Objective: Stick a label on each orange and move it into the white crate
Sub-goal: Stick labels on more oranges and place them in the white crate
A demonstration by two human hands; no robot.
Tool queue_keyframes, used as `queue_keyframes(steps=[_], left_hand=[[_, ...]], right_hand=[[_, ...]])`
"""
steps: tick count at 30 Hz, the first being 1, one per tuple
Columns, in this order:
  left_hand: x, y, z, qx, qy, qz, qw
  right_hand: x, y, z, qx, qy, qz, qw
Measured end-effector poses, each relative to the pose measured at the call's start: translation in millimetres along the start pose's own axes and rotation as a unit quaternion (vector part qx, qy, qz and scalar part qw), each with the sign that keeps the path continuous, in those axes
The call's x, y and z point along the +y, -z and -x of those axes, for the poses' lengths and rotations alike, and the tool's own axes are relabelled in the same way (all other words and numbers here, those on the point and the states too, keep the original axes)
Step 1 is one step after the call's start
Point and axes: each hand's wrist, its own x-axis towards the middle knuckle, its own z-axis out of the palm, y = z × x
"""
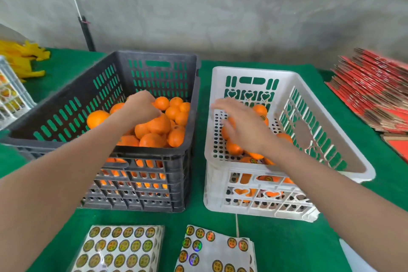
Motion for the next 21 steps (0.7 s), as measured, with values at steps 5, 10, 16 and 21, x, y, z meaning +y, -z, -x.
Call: queue_keyframes(steps=[5, 10, 16, 21], left_hand=[[-2.4, -19.5, -25.3, -0.188, 0.009, -0.1, 0.977], [-6.5, -25.8, -29.7, -0.163, -0.021, -0.092, 0.982], [0.8, 17.5, 3.8, -0.134, 0.043, 0.368, 0.919], [20.1, 40.2, 80.5, -0.217, 0.011, 0.532, 0.818]], right_hand=[[-52.3, -14.9, -2.3, -0.144, 0.031, -0.023, 0.989], [-55.7, -9.9, -6.9, -0.153, -0.02, -0.08, 0.985], [-60.4, -6.4, -3.7, -0.122, -0.076, -0.144, 0.979], [-80.0, 9.1, 12.7, -0.004, -0.082, -0.302, 0.95]])
